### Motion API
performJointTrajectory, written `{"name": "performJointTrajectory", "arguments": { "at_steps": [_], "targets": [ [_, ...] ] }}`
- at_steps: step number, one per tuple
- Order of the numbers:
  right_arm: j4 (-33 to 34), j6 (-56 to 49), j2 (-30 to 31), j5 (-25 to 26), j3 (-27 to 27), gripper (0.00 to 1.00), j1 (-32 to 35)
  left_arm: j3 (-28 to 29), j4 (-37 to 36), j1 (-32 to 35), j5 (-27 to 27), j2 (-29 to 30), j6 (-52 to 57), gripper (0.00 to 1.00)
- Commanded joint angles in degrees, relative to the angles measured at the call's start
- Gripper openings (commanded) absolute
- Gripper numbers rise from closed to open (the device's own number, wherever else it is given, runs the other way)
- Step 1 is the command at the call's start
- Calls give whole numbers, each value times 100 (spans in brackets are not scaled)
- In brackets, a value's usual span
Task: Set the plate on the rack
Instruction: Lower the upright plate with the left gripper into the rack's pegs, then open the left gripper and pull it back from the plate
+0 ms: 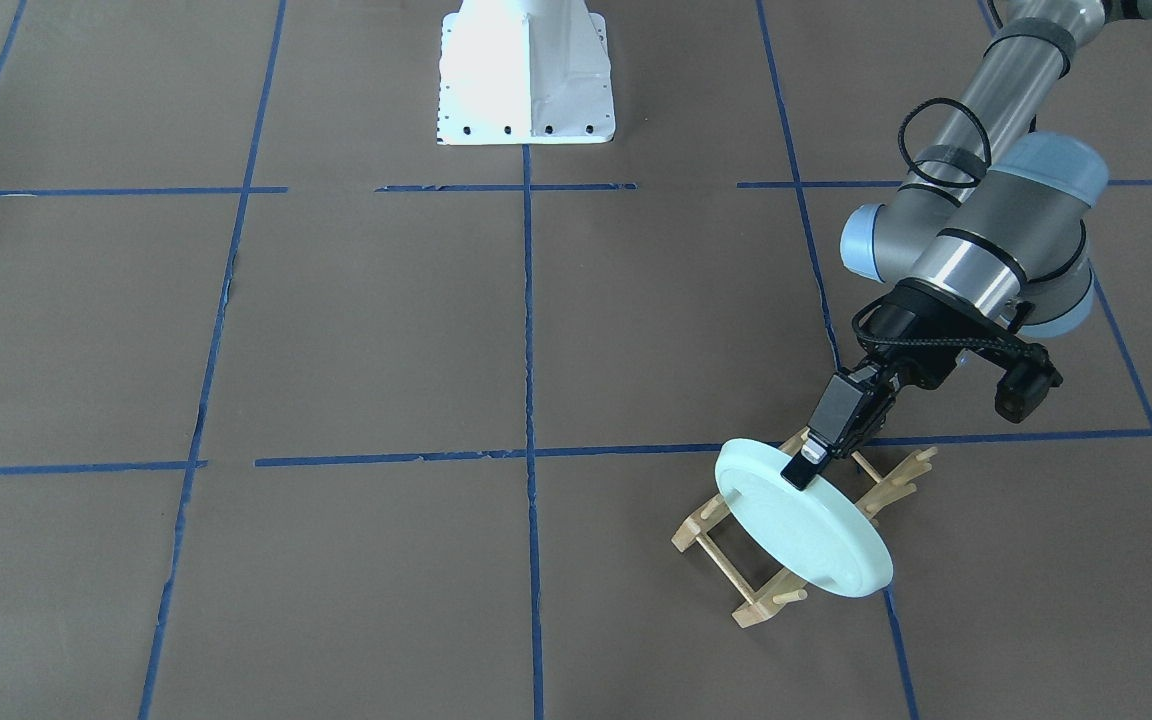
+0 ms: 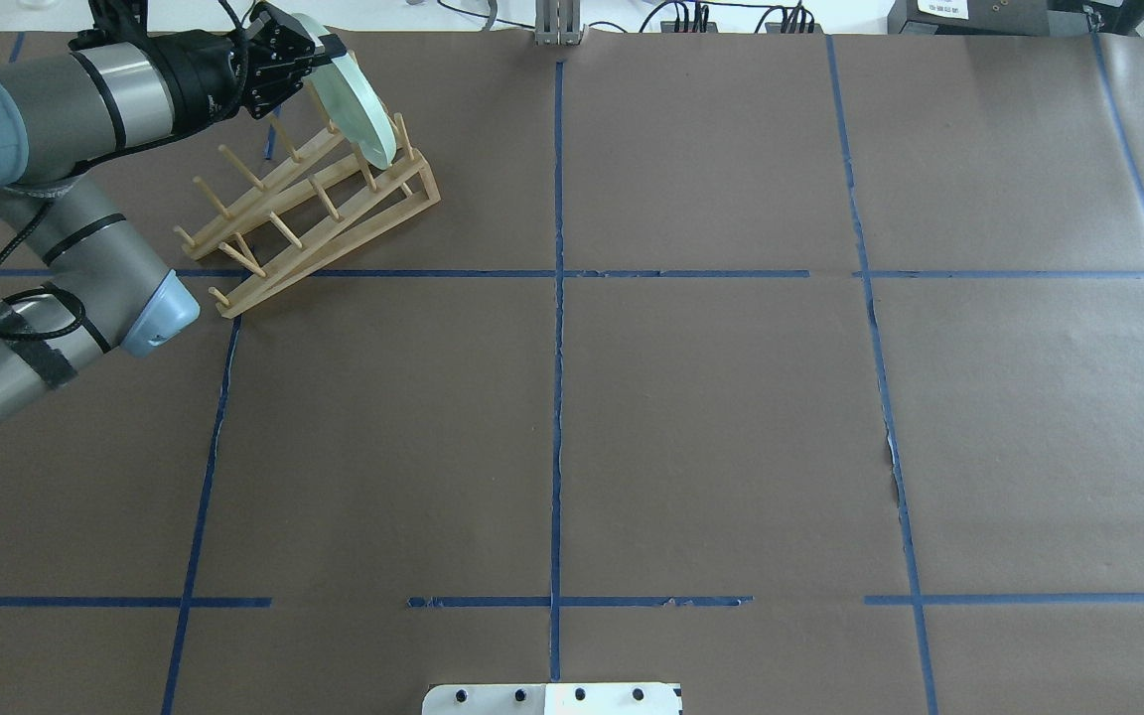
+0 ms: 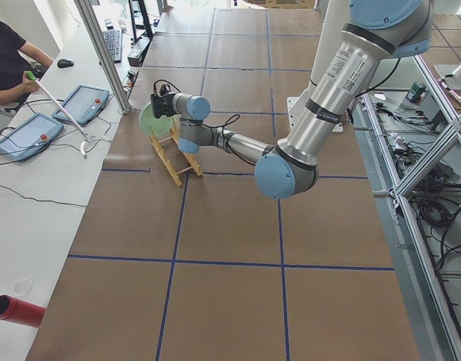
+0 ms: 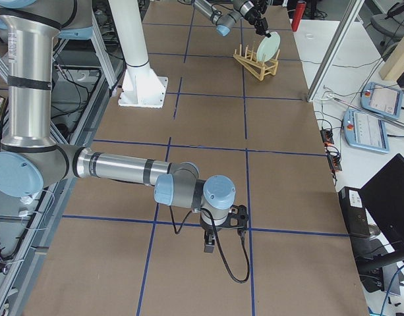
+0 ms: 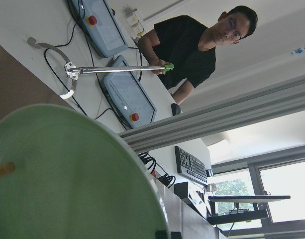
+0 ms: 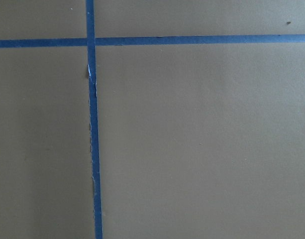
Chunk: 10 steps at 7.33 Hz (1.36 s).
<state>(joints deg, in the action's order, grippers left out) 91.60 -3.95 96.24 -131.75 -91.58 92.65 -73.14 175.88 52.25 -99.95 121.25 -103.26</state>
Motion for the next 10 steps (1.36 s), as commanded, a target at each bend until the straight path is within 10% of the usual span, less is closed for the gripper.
{"name": "performJointTrajectory", "arguments": {
  "at_steps": [1, 3, 6, 10],
  "targets": [
    [-2, 0, 0, 0, 0, 100, -2, 28, -27, -30, -7, 4, 156, 0],
    [-2, 0, 0, 0, 0, 100, 7, 19, -80, -31, 11, 91, 192, 100],
    [-2, 0, 0, 0, 0, 100, 7, -339, -683, 248, -294, 153, 210, 100],
    [-2, 0, 0, 0, 0, 100, -2, -771, -3260, 1899, -2972, -407, 3209, 100]
  ]
}}
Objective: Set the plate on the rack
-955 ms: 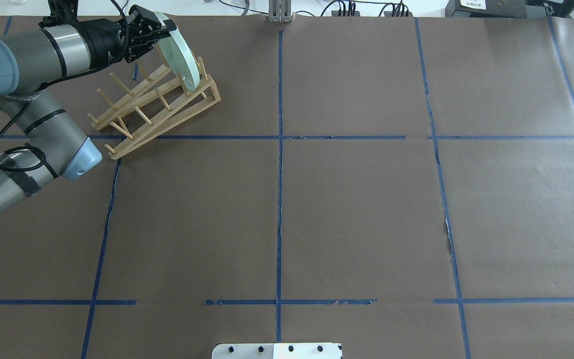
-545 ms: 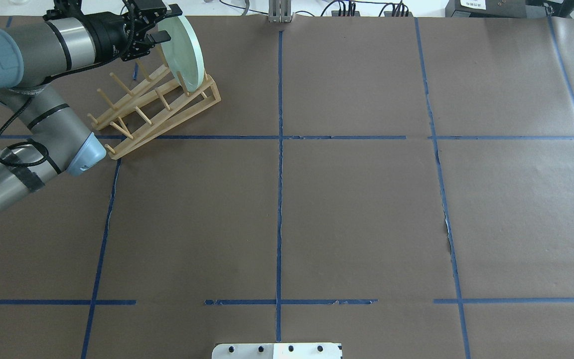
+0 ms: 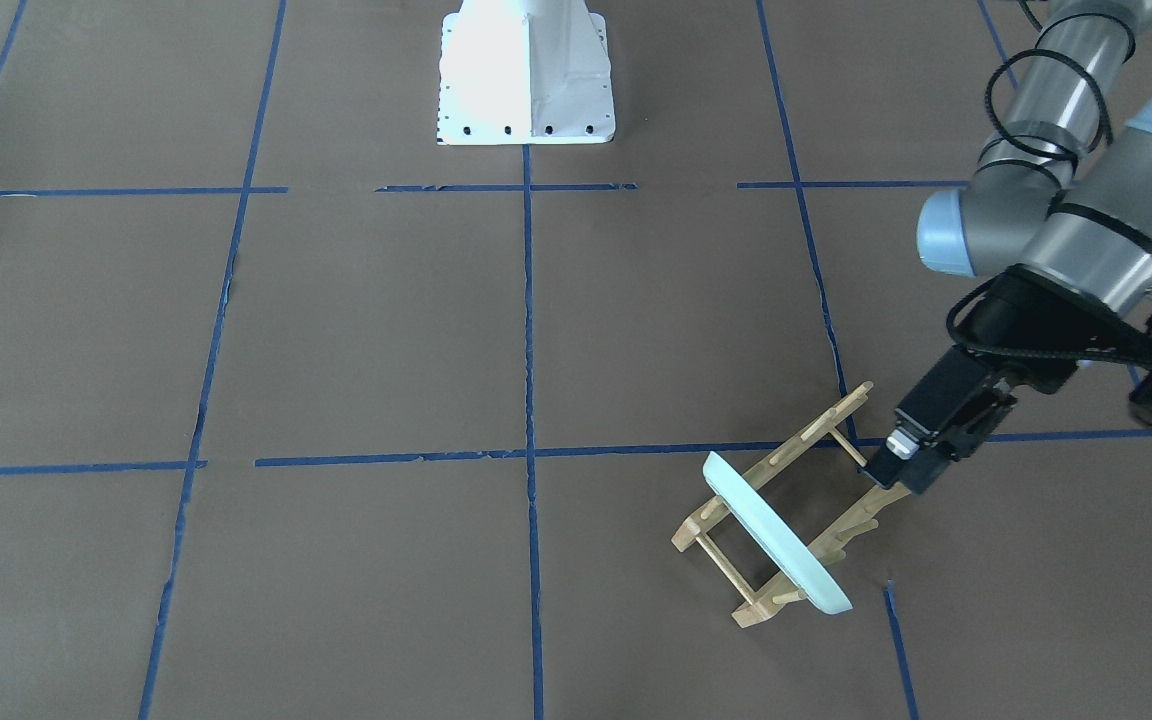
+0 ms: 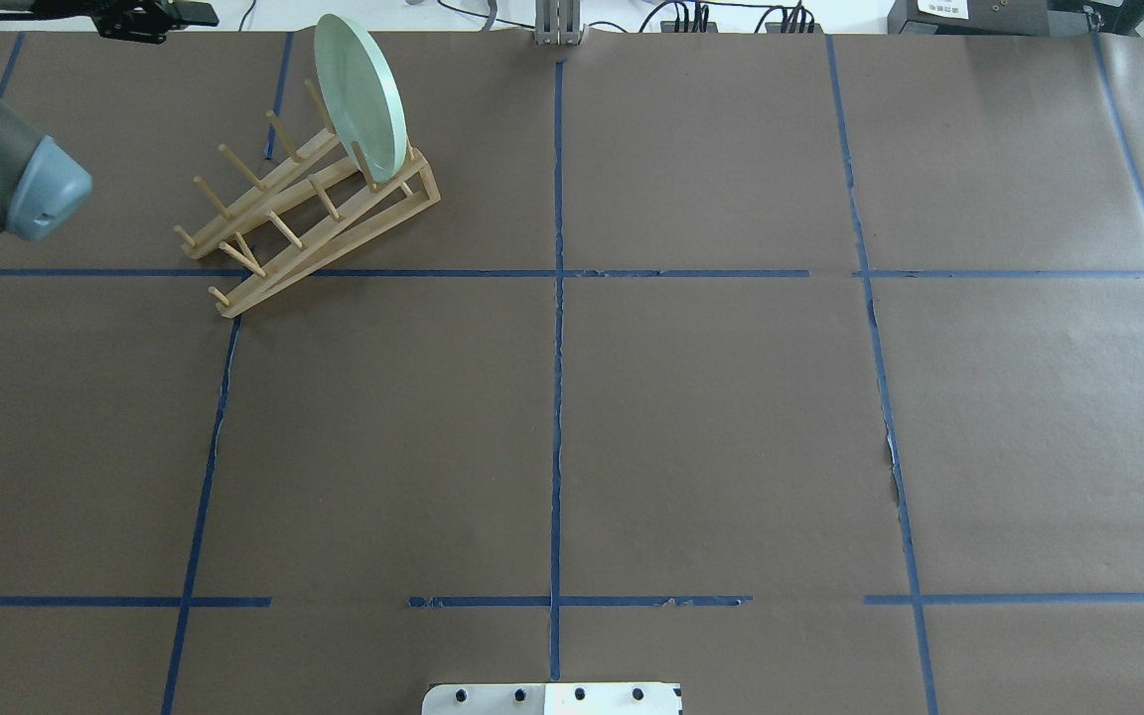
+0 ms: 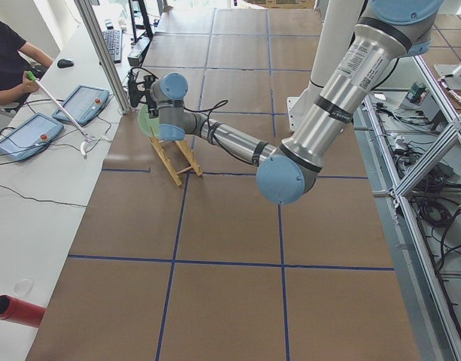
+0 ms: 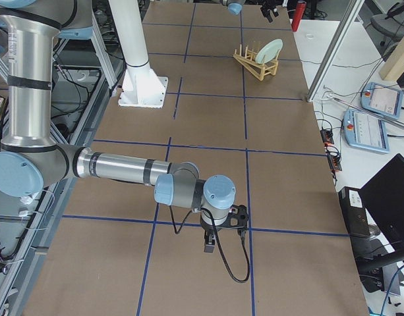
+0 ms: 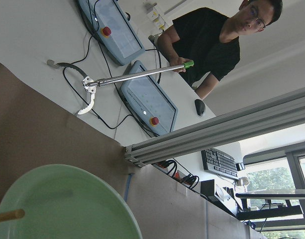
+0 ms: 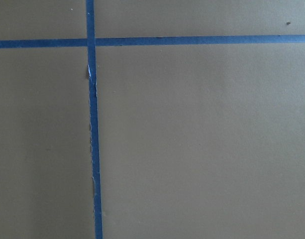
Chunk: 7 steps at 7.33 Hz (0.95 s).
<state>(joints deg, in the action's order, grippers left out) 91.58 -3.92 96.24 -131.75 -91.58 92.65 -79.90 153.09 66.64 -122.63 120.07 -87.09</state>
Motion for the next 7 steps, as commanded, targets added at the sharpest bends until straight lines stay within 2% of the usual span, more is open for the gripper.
{"name": "performJointTrajectory", "arguments": {
  "at_steps": [1, 2, 3, 4, 6, 7],
  "targets": [
    [0, -4, 0, 0, 0, 100, -2, -174, -2262, 829, -849, -352, 3487, 100],
    [0, -4, 0, 0, 9, 100, -2, -331, -3832, 1042, -833, -457, 5368, 100],
    [0, -4, 0, 0, 9, 100, -2, -524, -4814, 1409, -859, -667, 6605, 100],
    [0, 5, 0, 0, 0, 100, -2, -831, -5311, 1605, -868, -1078, 7044, 100],
    [0, -4, 0, 0, 0, 100, 7, -1455, -6024, 2035, -885, -2211, 8219, 100],
    [0, -4, 0, 0, 9, 100, -2, -1884, -6367, 2290, -885, -2878, 8478, 100]
  ]
}}
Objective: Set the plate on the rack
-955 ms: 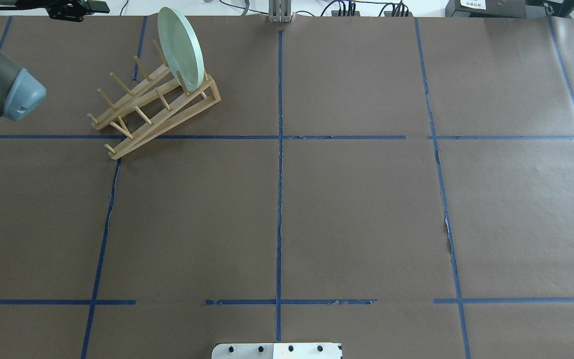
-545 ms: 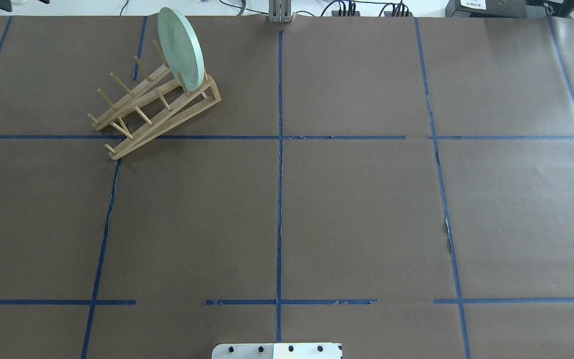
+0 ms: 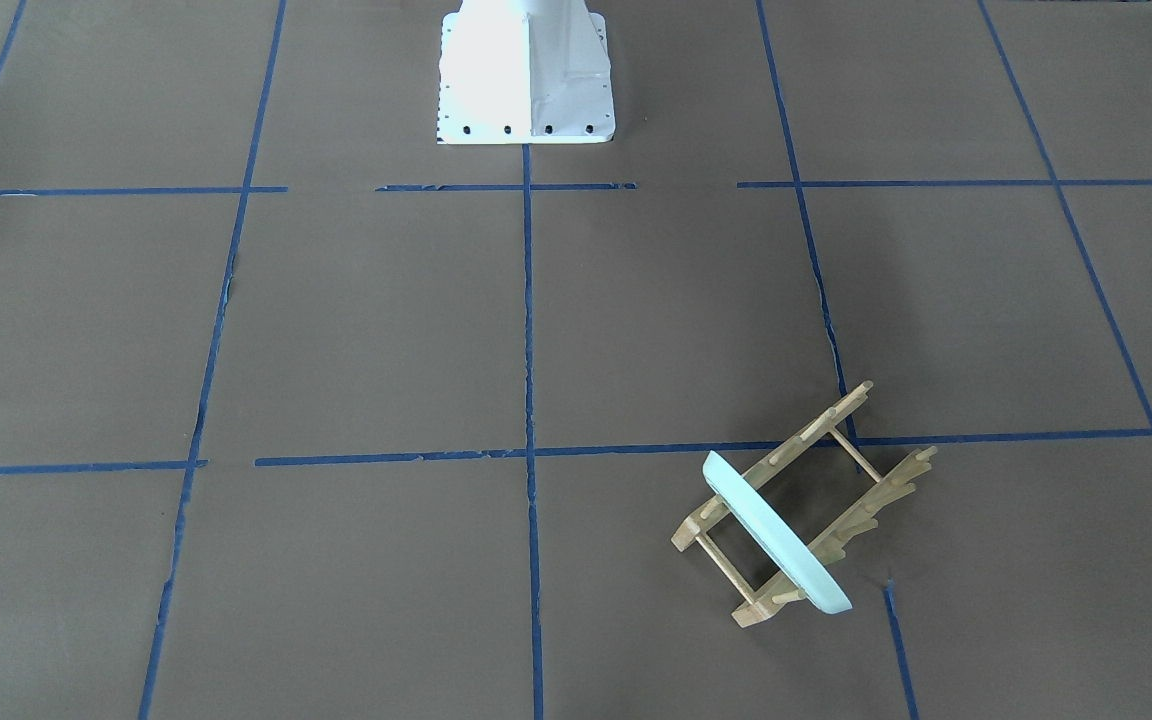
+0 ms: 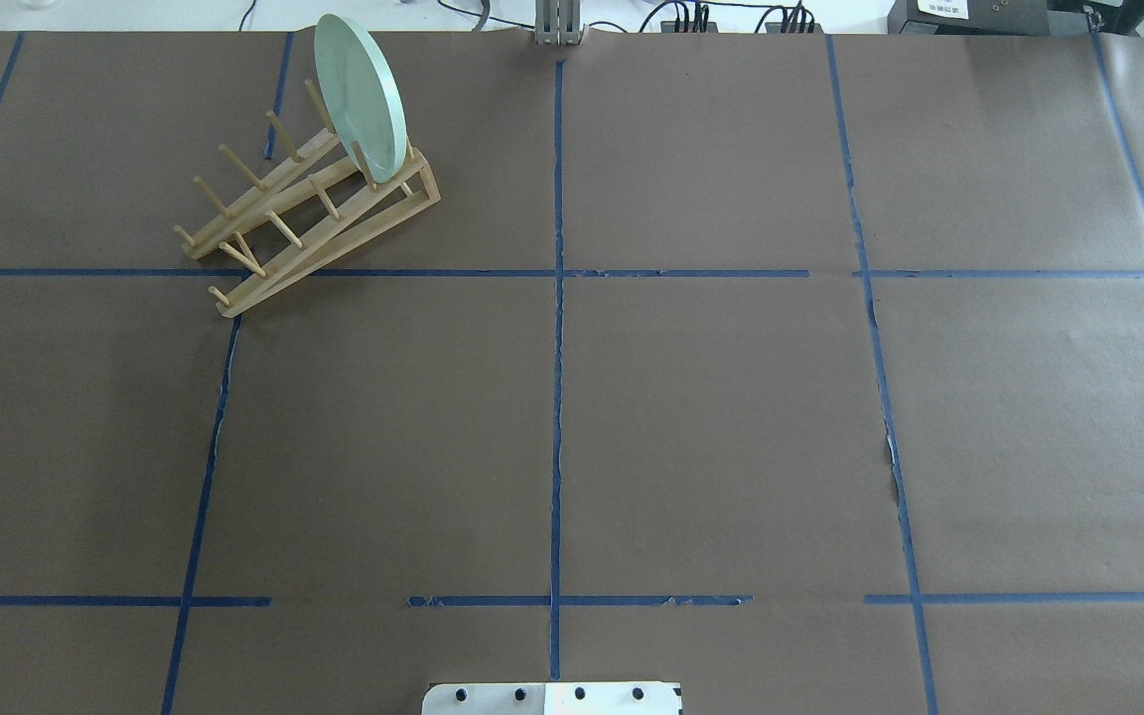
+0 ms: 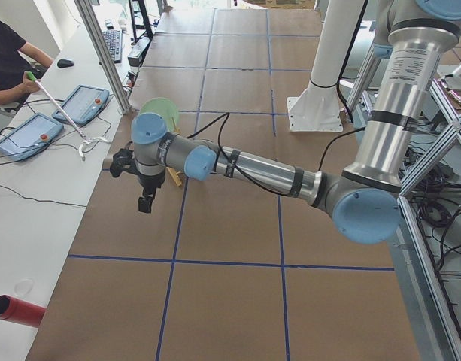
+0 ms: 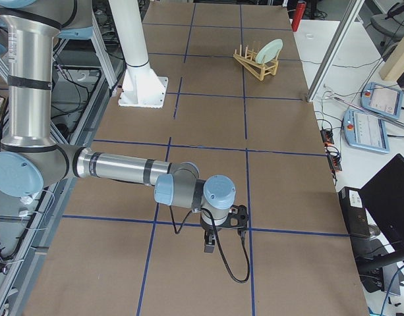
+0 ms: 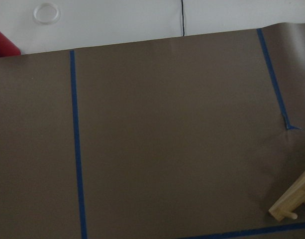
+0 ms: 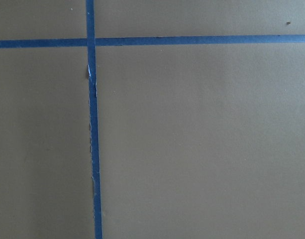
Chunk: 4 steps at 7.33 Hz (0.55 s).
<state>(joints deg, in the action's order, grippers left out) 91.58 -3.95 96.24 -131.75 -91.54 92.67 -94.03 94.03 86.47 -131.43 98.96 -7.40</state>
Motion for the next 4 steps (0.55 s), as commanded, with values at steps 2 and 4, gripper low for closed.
{"name": "performJointTrajectory", "arguments": {
  "at_steps": [2, 4],
  "targets": [
    [0, -1, 0, 0, -5, 100, 6, -616, -650, 327, -197, -1088, 547, 100],
    [0, -1, 0, 0, -5, 100, -3, -615, -798, 300, -251, -1036, 485, 100]
  ]
}}
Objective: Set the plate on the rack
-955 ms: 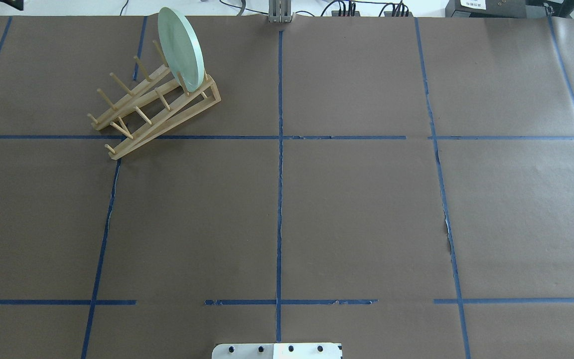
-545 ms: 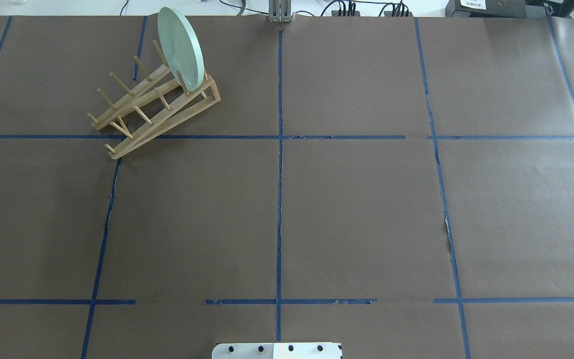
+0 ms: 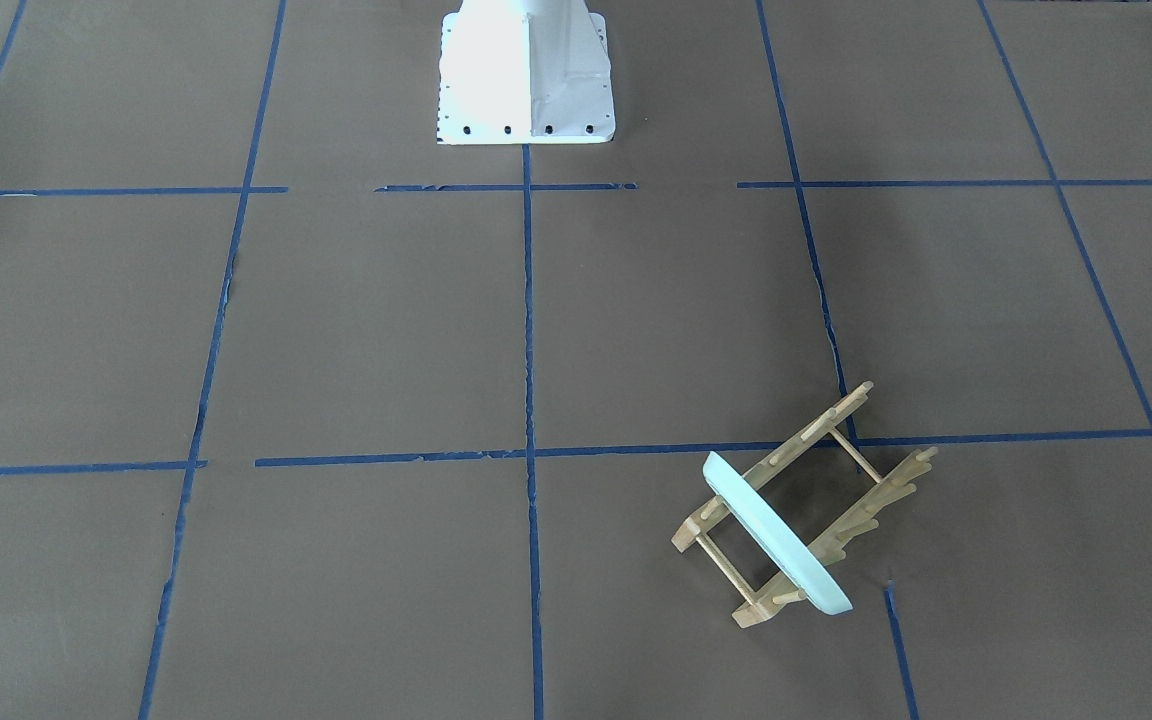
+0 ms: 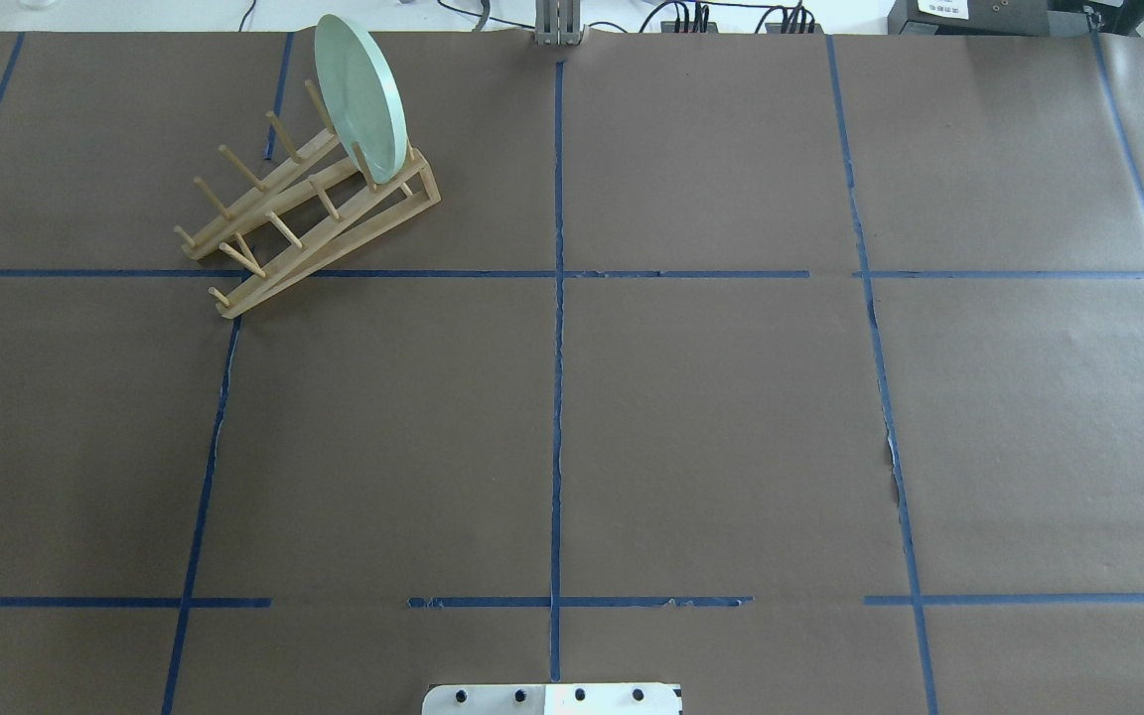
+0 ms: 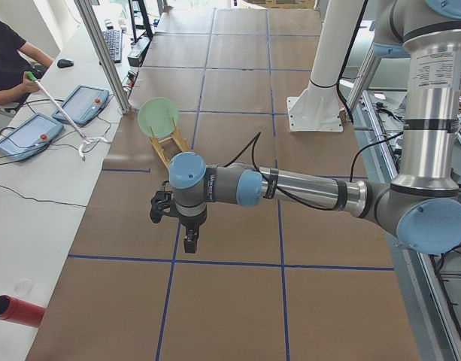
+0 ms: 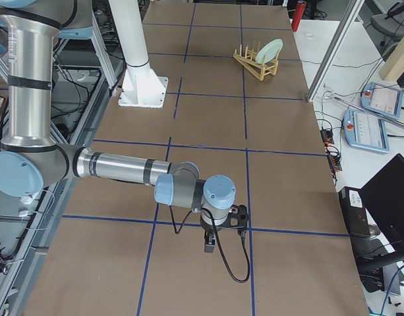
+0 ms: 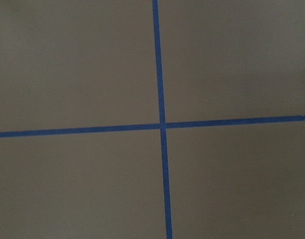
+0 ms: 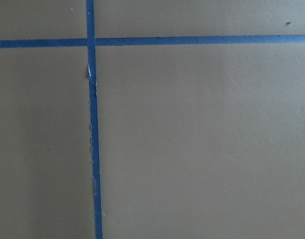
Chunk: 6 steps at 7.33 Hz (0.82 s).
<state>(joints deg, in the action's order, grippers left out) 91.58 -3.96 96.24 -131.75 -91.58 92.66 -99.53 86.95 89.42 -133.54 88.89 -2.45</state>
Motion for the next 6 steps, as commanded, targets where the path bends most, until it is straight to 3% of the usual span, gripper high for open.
{"name": "performJointTrajectory", "arguments": {
  "at_steps": [1, 6],
  "targets": [
    [0, 9, 0, 0, 8, 100, -2, 3, -439, -21, -354, 40, 7, 100],
    [0, 9, 0, 0, 0, 100, -2, 267, -451, 22, -516, 59, 51, 100]
  ]
}}
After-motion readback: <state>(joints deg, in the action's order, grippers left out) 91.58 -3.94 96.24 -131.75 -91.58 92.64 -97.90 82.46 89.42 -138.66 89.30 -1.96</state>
